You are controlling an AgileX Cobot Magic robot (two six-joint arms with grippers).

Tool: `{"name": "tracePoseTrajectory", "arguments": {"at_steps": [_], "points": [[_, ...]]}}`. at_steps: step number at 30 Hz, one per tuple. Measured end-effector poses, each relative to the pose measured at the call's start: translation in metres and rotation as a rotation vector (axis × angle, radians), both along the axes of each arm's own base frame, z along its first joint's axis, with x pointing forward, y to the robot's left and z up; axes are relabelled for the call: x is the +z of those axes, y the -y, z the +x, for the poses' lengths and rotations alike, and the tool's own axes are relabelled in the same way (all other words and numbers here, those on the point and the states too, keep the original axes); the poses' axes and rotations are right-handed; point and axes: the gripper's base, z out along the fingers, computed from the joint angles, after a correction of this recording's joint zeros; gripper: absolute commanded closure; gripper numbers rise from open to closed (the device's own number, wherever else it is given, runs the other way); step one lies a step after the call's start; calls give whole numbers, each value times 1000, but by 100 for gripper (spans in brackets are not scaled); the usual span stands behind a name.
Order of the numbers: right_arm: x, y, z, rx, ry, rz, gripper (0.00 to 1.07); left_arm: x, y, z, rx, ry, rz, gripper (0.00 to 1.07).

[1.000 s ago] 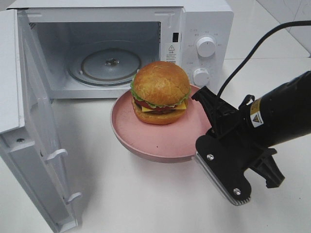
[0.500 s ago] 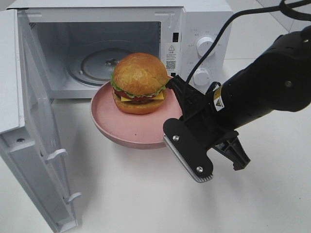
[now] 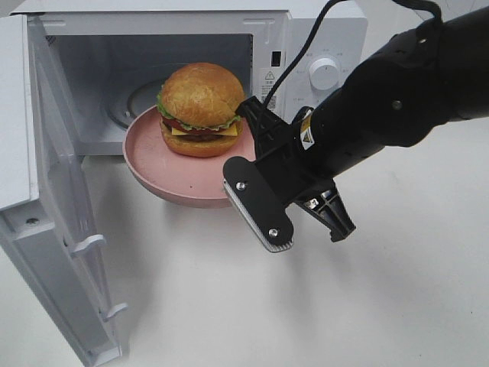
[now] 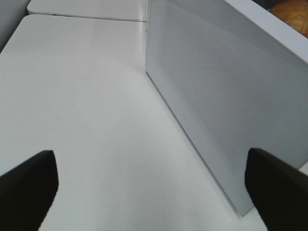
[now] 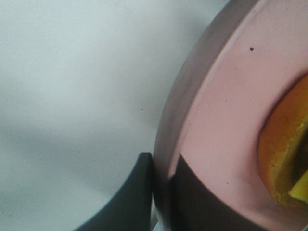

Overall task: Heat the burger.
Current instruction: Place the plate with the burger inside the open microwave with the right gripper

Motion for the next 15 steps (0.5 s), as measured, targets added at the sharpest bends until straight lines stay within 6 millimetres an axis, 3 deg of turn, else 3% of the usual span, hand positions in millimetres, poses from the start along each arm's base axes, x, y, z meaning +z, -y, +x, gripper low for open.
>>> {"name": "tracePoseTrajectory", "arguments": {"at_steps": [15], "points": [[-3, -30, 24, -39, 8, 43, 107, 0, 0, 0, 0, 0, 0, 9]]}}
